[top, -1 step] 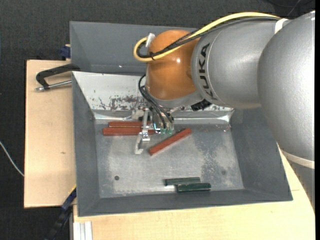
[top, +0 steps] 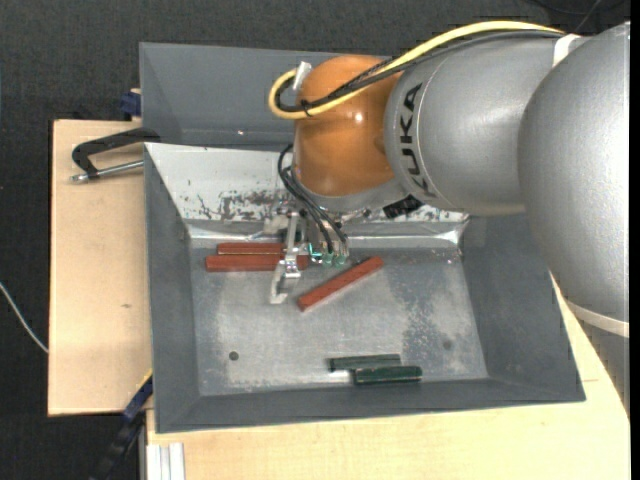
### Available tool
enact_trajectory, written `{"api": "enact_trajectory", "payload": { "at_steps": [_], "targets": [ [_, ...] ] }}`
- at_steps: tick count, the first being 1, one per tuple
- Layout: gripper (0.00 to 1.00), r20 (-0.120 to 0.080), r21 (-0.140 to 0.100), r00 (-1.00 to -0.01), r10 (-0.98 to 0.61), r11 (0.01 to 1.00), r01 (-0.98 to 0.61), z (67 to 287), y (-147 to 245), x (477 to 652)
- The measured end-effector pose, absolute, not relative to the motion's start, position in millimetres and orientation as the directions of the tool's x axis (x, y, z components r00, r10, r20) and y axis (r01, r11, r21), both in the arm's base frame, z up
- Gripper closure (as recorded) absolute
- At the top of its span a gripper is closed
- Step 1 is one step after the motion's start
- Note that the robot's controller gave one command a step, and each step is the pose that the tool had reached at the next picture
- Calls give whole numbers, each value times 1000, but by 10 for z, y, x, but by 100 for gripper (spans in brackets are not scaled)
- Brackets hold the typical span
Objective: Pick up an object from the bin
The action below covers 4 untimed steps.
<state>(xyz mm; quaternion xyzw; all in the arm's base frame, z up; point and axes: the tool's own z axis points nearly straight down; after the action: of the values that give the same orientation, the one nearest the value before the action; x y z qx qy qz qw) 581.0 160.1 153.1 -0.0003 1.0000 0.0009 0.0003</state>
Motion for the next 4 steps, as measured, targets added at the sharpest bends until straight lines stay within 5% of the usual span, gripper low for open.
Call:
{"api": "enact_trajectory", "payload": {
  "at_steps": [1, 2, 3, 4],
  "targets": [
    [0, -4, 3, -998, -59, 998, -59, 1254, 1272, 5938],
    [0, -8, 5, -1000, -18, 1000, -18, 920, 769, 5790],
    [100, -23, 5, -1000, -19, 1000, -20, 830, 801, 6011],
    [100, -23, 5, -1000, -20, 1000, -20, 831, 801, 6012]
  ]
}}
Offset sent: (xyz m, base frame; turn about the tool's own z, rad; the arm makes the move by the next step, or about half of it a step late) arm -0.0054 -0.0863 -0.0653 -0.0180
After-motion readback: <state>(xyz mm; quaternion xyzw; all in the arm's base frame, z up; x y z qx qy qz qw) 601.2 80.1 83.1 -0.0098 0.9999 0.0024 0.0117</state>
